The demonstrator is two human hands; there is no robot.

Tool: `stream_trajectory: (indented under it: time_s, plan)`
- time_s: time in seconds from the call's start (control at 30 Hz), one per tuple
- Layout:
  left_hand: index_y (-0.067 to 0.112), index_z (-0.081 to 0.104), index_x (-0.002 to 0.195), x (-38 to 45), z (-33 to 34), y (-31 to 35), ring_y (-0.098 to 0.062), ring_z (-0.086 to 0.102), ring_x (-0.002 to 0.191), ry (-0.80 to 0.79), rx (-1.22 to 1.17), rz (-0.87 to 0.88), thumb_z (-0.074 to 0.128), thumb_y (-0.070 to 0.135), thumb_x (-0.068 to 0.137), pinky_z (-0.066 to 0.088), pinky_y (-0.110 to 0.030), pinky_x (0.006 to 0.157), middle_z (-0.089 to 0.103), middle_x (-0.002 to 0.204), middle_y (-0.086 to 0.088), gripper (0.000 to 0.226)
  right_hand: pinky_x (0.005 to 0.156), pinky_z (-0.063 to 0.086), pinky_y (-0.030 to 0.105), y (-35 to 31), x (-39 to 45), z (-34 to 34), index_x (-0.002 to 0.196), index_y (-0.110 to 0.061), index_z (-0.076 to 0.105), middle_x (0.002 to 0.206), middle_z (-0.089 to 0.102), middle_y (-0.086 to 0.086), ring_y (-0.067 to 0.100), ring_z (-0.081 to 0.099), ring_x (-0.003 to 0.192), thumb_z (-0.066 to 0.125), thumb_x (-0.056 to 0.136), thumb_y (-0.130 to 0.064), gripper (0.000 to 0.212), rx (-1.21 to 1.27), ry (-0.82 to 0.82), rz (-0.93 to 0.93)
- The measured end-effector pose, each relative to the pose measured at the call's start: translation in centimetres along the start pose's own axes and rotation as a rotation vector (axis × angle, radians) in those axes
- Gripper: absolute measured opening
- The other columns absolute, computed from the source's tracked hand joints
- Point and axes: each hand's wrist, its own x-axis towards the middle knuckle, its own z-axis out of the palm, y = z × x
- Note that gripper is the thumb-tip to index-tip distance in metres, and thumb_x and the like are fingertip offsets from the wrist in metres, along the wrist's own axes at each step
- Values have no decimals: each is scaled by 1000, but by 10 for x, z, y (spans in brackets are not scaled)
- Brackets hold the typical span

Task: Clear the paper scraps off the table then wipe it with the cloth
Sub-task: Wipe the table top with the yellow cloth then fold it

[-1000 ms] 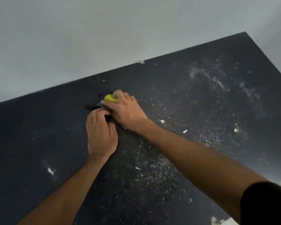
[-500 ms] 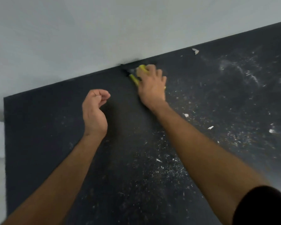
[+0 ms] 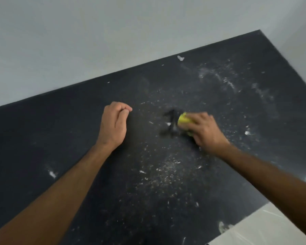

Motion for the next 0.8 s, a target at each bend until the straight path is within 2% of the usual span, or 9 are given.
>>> stream_trajectory:
  time_s: [0.07, 0.1, 0.17, 0.3, 0.37, 0.47, 0.57, 0.7, 0.8]
  plan:
    - [18, 67, 100, 4, 21, 9, 1, 49, 99, 3, 38, 50, 42, 23, 98, 40, -23, 93, 62, 105, 7, 26, 81, 52, 51, 13, 32, -9, 129, -28, 56, 123, 60, 18, 42, 58, 98, 66, 90, -14, 43, 6, 125, 197]
    - [17, 66, 103, 8, 31, 14, -3, 49, 100, 40, 47, 68, 42, 24, 99, 42, -28, 93, 61, 107, 7, 25, 82, 53, 52, 8, 51, -9, 129, -25, 59, 119, 60, 20, 42, 58, 97, 70, 88, -15, 43, 24, 190, 211]
    - [14, 63, 112, 17, 48, 24, -9, 48, 103, 152, 68, 78, 43, 26, 99, 42, -32, 93, 60, 112, 2, 26, 84, 53, 47, -26, 86, 1, 130, -25, 62, 119, 59, 18, 37, 58, 99, 69, 90, -23, 41, 31, 205, 99]
    - [9, 56, 121, 43, 79, 32, -15, 47, 108, 336, 142, 3, 44, 27, 99, 36, -28, 95, 56, 120, -5, 31, 84, 46, 48, -67, 132, 32, 136, -21, 55, 129, 49, 12, 33, 52, 105, 58, 94, -33, 44, 68, 45, -91]
    - [9, 55, 123, 56, 93, 35, -19, 48, 111, 345, 201, -2, 45, 28, 99, 34, -29, 96, 55, 122, -7, 33, 84, 47, 48, -25, 157, 35, 133, -29, 54, 128, 50, 10, 32, 53, 106, 52, 98, -44, 38, -17, 113, -46]
    - [11, 54, 125, 75, 116, 45, -24, 49, 118, 264, 295, -26, 47, 29, 100, 34, -34, 100, 53, 127, -7, 32, 85, 48, 49, 89, 176, 9, 127, -30, 59, 126, 52, 13, 36, 55, 105, 39, 101, -60, 44, -140, 227, 295]
    - [15, 56, 123, 83, 140, 52, -25, 46, 125, 196, 481, -40, 48, 33, 101, 33, -40, 108, 52, 130, -6, 30, 89, 45, 52, 185, 150, -20, 129, -20, 56, 128, 47, 18, 43, 52, 109, 43, 103, -39, 35, -106, 194, 491]
    - [17, 55, 125, 82, 151, 53, -28, 41, 133, 144, 638, -44, 44, 36, 103, 28, -48, 115, 49, 136, -7, 32, 76, 49, 46, 154, 90, -25, 117, -27, 59, 116, 53, 13, 37, 56, 92, 50, 99, -46, 27, -106, 194, 308]
    - [16, 56, 123, 81, 149, 55, -30, 42, 131, 154, 648, -60, 40, 37, 100, 30, -51, 112, 50, 135, -7, 35, 78, 46, 45, 85, 57, -7, 128, -28, 57, 123, 53, 11, 34, 54, 97, 57, 93, -36, 36, 41, 48, 24]
